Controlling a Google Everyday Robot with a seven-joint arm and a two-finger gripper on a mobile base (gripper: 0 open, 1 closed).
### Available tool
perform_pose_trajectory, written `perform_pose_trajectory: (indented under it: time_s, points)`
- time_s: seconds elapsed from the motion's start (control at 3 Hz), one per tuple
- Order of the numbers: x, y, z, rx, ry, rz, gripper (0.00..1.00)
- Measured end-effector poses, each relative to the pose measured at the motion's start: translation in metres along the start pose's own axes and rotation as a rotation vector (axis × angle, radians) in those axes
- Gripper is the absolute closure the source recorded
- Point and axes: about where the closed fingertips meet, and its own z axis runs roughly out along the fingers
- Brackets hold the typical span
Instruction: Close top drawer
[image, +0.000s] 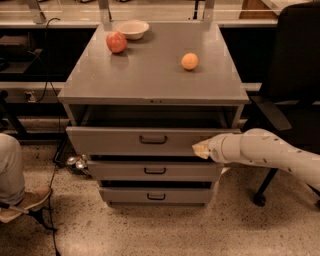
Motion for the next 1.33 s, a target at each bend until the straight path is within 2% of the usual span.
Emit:
perform_pose_trajectory:
  time_s: [0.33, 1.0, 1.33]
  points:
    - [-0.009, -0.01, 0.011, -0.006, -0.03, -0.014, 1.0]
    - [-0.018, -0.015, 0.017, -0.001, -0.064, -0.03, 1.0]
    - [-0.016, -0.012, 0.002, 0.036, -0.069, -0.029, 1.0]
